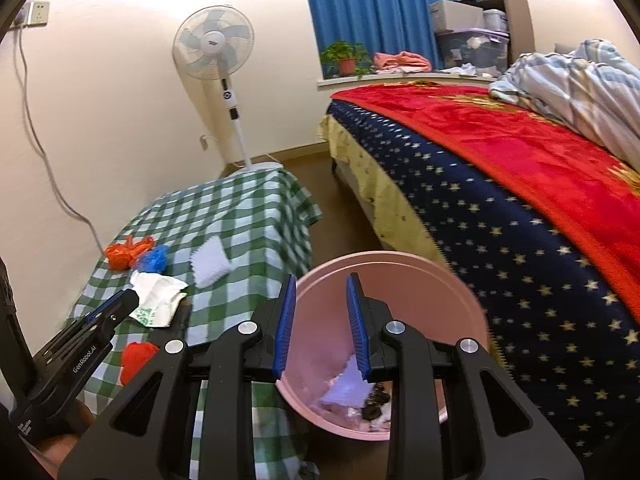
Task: Collect trash
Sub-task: 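Grasp the white crumpled paper with the left tool while the right tool grasps the white foam net, then carry the white paper in the left tool while the right tool carries the foam net to the bucket, then open the left tool over the bucket while the right tool opens to drop the foam net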
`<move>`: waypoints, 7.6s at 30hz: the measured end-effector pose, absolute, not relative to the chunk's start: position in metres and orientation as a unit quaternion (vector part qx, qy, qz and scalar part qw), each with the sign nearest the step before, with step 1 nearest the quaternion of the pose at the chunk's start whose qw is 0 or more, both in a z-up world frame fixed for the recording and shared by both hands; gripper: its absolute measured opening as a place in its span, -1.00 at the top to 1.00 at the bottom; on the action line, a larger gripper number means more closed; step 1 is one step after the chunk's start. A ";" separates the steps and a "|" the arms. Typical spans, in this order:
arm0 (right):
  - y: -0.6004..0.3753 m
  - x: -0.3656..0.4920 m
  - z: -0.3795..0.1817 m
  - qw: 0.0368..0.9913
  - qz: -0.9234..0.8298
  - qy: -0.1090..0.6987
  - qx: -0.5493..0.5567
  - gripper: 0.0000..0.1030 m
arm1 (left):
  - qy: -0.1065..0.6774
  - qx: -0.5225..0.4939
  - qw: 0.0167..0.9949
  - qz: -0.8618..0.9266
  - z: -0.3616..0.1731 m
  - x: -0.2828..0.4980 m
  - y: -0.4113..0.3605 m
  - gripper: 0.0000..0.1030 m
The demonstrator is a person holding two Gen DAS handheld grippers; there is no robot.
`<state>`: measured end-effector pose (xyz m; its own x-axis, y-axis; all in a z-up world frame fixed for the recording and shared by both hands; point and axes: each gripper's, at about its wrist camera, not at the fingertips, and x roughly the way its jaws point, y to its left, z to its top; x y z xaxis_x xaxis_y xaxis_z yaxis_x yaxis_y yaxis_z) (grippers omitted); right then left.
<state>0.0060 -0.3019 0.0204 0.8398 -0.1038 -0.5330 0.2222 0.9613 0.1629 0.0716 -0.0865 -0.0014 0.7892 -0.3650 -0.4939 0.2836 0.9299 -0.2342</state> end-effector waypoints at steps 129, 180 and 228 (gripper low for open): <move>-0.278 0.002 0.050 0.962 0.007 0.256 0.095 0.79 | 0.276 -0.094 0.948 -0.129 0.026 0.047 -0.033 0.97; -0.315 0.013 0.034 0.954 -0.109 0.261 0.097 0.79 | 0.281 -0.072 0.940 -0.179 0.016 0.069 -0.097 0.97; -0.368 0.005 0.014 0.927 -0.227 0.277 0.112 0.24 | 0.312 -0.048 0.900 -0.301 -0.010 0.082 -0.207 0.57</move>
